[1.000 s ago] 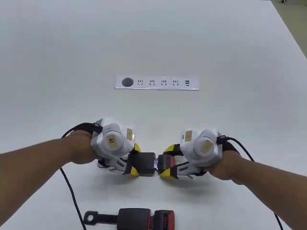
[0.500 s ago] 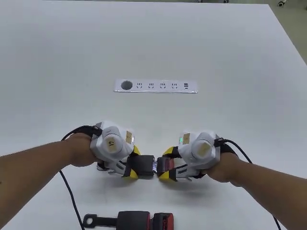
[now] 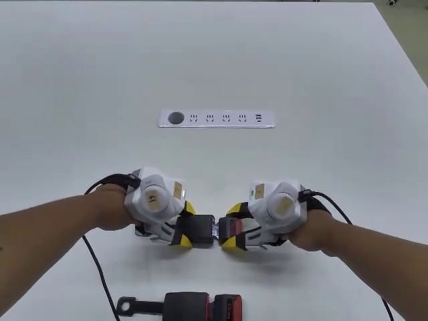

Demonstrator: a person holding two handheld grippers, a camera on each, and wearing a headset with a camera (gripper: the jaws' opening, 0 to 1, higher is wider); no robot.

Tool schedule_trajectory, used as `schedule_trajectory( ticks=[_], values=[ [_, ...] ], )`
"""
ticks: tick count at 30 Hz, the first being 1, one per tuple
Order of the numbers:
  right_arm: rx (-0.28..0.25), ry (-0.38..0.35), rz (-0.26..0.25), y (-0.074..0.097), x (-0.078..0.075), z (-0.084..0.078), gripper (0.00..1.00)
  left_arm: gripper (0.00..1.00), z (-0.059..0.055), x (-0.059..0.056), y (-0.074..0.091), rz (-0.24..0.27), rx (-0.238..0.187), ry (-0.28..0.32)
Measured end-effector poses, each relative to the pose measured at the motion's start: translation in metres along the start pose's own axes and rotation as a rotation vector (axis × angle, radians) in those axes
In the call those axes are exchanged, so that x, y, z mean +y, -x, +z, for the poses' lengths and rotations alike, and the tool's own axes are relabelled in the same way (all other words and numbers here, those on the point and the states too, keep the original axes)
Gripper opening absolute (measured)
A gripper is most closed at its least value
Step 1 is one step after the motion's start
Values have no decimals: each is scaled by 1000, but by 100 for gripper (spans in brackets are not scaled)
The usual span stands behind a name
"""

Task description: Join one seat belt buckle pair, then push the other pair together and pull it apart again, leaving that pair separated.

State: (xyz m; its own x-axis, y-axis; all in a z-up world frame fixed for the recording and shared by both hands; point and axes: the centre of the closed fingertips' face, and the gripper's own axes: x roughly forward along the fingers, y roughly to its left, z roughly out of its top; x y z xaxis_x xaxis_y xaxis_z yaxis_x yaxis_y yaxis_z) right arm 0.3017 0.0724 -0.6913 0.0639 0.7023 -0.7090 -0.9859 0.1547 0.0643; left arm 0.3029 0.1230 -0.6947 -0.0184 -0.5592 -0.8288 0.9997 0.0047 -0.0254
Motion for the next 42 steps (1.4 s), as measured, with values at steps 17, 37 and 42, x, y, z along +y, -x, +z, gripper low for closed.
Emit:
schedule_trajectory(
  ticks=[17, 37, 42],
  values=[
    [-7, -15, -13, 6, 1, -3, 34, 34, 2, -2, 1, -3, 7, -9],
    [-7, -19, -18, 16, 0, -14, 34, 34, 2, -2, 1, 0, 12, -5],
    [-1, -14, -12, 21, -1, -21, 34, 34, 5, -3, 2, 0, 13, -5]
  ],
)
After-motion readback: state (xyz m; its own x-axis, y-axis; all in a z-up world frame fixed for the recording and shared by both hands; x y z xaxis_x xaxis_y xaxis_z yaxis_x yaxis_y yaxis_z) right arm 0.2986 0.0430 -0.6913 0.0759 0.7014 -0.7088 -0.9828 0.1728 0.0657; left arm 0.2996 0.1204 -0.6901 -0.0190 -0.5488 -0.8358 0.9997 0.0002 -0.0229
